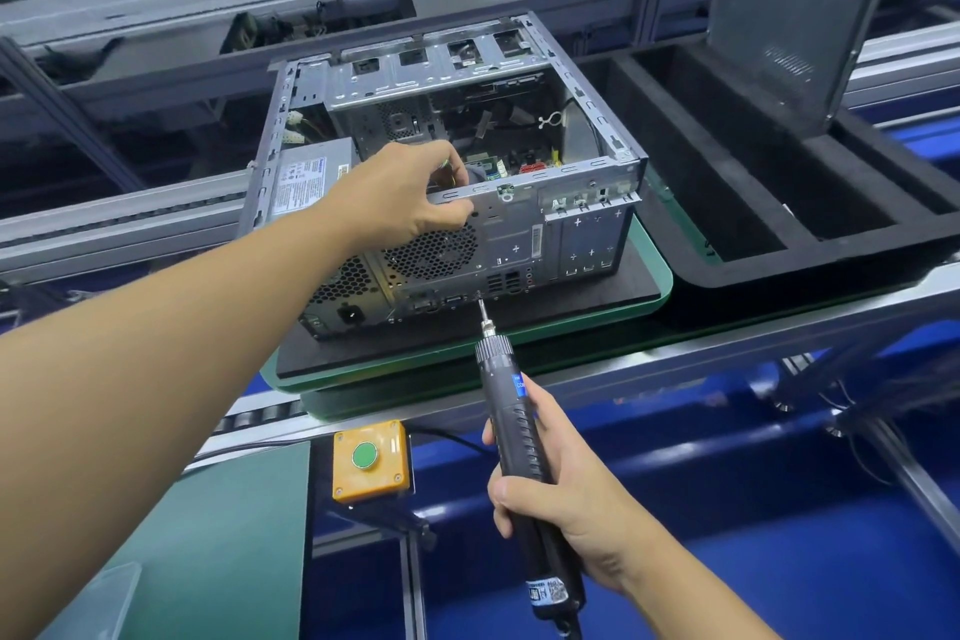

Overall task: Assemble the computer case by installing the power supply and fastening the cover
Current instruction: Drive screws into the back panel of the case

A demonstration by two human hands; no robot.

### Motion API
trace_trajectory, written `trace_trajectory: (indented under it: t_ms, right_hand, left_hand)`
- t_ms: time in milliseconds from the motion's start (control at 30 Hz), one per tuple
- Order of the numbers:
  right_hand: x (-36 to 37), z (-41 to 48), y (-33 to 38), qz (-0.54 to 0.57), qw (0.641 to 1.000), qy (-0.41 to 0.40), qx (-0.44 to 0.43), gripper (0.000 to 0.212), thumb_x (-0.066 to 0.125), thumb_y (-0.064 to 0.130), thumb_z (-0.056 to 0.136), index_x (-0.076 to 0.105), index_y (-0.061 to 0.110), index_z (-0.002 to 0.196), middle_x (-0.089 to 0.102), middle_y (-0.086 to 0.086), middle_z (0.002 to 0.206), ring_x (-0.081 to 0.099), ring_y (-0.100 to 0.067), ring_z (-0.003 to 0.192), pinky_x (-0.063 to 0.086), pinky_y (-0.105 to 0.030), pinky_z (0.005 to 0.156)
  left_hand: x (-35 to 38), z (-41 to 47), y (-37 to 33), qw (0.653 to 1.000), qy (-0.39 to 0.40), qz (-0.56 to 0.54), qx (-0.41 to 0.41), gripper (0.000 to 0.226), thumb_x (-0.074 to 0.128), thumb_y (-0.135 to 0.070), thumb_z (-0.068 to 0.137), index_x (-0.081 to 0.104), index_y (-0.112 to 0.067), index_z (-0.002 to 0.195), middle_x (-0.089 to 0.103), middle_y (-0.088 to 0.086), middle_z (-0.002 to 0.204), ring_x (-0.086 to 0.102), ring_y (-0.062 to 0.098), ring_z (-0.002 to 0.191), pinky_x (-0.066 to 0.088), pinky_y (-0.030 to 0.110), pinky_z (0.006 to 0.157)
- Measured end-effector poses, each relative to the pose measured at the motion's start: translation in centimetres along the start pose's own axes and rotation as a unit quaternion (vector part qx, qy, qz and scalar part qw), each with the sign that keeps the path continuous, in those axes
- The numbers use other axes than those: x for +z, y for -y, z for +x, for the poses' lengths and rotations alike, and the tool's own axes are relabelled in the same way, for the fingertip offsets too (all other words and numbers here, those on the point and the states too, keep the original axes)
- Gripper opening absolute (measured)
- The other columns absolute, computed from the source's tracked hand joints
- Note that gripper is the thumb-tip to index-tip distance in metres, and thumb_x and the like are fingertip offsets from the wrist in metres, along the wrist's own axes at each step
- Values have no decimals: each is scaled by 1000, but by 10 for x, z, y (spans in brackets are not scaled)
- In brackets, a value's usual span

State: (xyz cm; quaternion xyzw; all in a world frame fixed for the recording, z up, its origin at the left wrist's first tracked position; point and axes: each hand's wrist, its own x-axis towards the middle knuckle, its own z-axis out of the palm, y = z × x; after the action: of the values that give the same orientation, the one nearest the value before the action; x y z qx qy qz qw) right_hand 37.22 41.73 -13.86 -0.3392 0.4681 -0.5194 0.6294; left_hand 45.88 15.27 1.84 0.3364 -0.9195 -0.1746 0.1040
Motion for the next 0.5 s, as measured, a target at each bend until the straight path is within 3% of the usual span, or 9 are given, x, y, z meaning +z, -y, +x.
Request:
trace_trajectory:
  t_ms: [333,500]
  right_hand:
    - [2,1,1,12,1000,5,-2,90,73,6,77,41,52,147,60,-5,117,62,-30,70,54,-33,71]
    - [2,0,-2,0,1000,5,-3,88,72,7,77,41,53,146,61,-3,116,61,-29,70,54,-34,72]
  left_hand:
    - [0,-1,0,999,-5,-41,9,20,70,-36,86,60,-27,100,60,-10,88,46,-8,54,38,25,58]
    - [0,0,1,999,-5,-47,6,21,70,-36,86,60,-27,102,59,-15,93,51,-1,66,43,25,65]
